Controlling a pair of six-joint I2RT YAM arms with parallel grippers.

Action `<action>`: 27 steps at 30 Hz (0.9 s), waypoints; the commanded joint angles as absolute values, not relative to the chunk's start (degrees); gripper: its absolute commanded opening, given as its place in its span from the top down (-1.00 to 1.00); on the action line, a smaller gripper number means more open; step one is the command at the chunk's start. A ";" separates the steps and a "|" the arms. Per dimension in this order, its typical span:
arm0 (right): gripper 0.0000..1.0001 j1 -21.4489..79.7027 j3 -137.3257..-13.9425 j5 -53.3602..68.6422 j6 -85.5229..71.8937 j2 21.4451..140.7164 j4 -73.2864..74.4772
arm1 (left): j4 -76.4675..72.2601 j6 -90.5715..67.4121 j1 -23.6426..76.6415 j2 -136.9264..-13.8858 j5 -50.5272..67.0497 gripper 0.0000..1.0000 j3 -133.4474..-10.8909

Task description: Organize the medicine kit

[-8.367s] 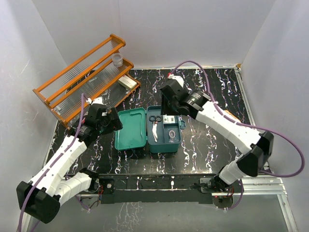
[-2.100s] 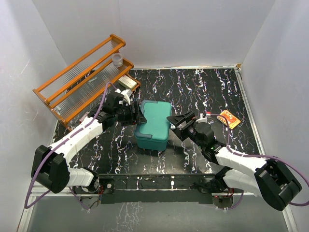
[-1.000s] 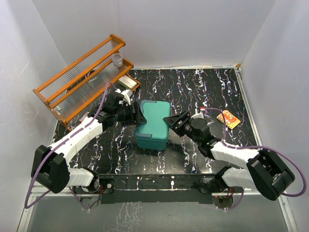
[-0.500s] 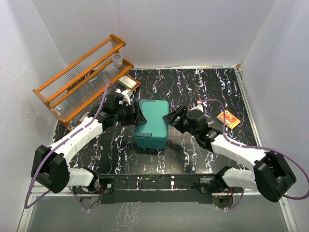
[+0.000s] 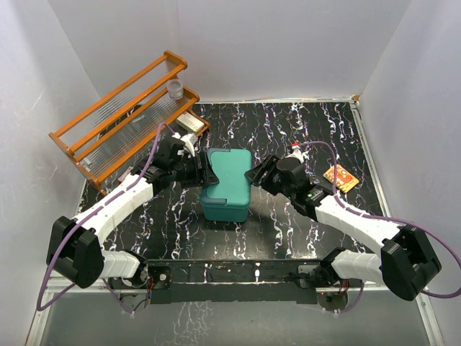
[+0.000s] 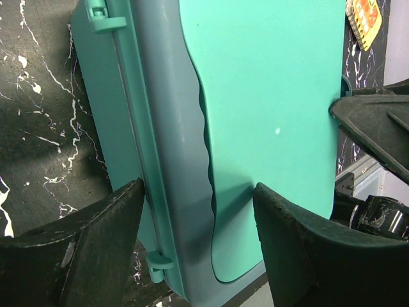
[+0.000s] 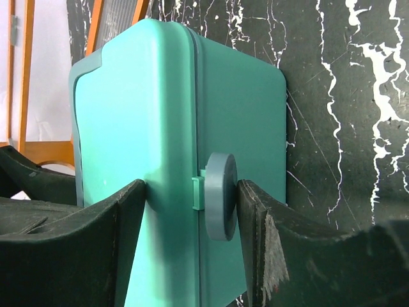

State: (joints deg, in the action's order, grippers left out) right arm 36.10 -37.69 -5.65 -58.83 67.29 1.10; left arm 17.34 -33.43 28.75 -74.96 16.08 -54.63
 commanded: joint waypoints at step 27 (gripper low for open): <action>-0.24 38.51 -51.85 -9.83 -45.10 76.97 19.09 | 20.30 -31.64 28.77 -76.11 17.23 -0.33 -53.82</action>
State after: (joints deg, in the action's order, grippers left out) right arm 37.43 -51.00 -7.44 -48.40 75.59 12.91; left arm 17.32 -33.43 28.45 -75.02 16.38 -54.63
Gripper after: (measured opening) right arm 0.617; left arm 0.667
